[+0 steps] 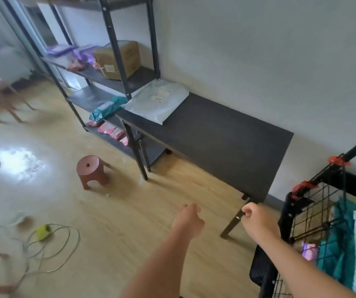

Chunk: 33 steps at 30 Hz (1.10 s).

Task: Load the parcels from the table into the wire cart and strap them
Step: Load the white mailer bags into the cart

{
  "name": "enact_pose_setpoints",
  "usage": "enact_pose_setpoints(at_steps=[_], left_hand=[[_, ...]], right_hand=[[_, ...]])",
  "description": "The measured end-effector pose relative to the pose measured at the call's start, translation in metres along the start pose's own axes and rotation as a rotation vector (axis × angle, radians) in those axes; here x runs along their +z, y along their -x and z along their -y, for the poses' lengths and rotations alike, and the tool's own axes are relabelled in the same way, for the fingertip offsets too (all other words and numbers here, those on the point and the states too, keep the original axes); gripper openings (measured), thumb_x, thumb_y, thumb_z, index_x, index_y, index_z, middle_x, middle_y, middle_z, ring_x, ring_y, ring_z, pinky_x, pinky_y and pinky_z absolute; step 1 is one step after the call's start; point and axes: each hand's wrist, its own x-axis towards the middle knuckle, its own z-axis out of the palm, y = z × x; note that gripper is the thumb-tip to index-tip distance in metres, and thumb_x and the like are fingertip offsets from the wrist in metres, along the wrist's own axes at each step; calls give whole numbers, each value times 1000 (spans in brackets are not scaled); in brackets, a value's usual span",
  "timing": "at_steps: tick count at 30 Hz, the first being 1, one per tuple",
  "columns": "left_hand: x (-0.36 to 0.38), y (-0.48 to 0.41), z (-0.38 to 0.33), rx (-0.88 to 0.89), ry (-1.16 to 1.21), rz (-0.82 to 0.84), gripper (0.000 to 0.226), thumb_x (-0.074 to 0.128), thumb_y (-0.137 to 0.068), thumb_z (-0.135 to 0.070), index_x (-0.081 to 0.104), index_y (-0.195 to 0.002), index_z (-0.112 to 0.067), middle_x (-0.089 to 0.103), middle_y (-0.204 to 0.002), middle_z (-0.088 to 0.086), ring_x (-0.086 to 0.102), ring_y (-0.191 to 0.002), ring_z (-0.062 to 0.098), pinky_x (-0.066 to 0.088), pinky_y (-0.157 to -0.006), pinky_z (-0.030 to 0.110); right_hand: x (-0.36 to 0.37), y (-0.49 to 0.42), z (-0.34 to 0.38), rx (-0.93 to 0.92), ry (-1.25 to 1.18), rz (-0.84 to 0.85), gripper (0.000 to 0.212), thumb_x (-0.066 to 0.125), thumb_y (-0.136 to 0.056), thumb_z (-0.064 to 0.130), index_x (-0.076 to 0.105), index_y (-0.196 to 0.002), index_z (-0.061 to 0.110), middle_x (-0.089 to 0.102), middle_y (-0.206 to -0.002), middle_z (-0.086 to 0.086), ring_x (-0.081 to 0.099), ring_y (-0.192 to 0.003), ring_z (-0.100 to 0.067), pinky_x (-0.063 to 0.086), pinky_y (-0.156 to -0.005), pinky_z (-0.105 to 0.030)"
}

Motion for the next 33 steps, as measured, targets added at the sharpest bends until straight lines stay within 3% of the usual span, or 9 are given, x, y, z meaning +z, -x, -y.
enact_pose_setpoints(at_steps=[4,8,11,16,20,22,26,29,33], left_hand=[[-22,-1,34,-37,48,-30,53,53,-84,-10,50,-136,-20,47,-131,5,50,-121,24,43,-91,27],[-37,0,56,-72,68,-56,51,54,-87,-12,49,-137,-18,47,-133,7,49,-125,25,41,-96,26],[-48,-1,68,-91,88,-70,51,54,-89,-11,48,-139,-18,46,-136,6,48,-125,23,38,-87,21],[-70,-8,88,-131,79,-118,49,53,-90,-12,48,-138,-19,46,-137,4,50,-123,21,35,-87,21],[-91,-23,92,-151,61,-141,47,55,-91,-16,49,-137,-20,48,-137,3,52,-121,20,40,-93,24],[-103,-37,90,-158,49,-144,47,57,-91,-17,49,-137,-21,48,-137,3,52,-122,20,40,-95,25],[-133,-79,82,-173,27,-158,47,57,-91,-17,50,-137,-21,48,-136,3,52,-122,20,39,-94,24],[-155,-117,70,-176,14,-158,48,57,-90,-17,50,-138,-23,48,-137,2,50,-124,20,40,-96,25],[-181,-164,50,-177,-9,-153,47,57,-90,-18,51,-136,-24,50,-136,1,48,-126,20,41,-98,28]], right_hand=[[15,-1,33,-67,70,64,23,58,-96,22,60,-119,27,64,-113,8,55,-81,-9,35,-50,-14],[25,-7,56,-100,88,96,22,57,-96,20,59,-117,27,63,-112,8,59,-85,-10,47,-59,-19],[30,-12,72,-123,107,126,25,57,-97,20,59,-121,26,64,-116,7,59,-86,-10,45,-56,-17],[38,-25,103,-192,147,139,24,54,-98,22,58,-121,27,58,-100,12,54,-76,-6,36,-50,-15],[38,-49,133,-247,109,169,23,56,-97,21,59,-120,26,62,-104,9,61,-87,-9,54,-68,-22],[39,-68,149,-245,98,190,22,56,-97,21,59,-118,26,63,-106,7,62,-89,-10,57,-74,-27],[42,-114,177,-223,93,187,18,53,-97,20,59,-113,28,61,-108,9,60,-84,-9,53,-65,-26],[39,-154,195,-207,86,191,17,50,-96,19,59,-107,29,59,-107,10,60,-82,-10,56,-67,-31],[33,-205,216,-166,50,201,19,51,-95,19,60,-108,29,59,-103,11,58,-83,-12,48,-61,-28]])
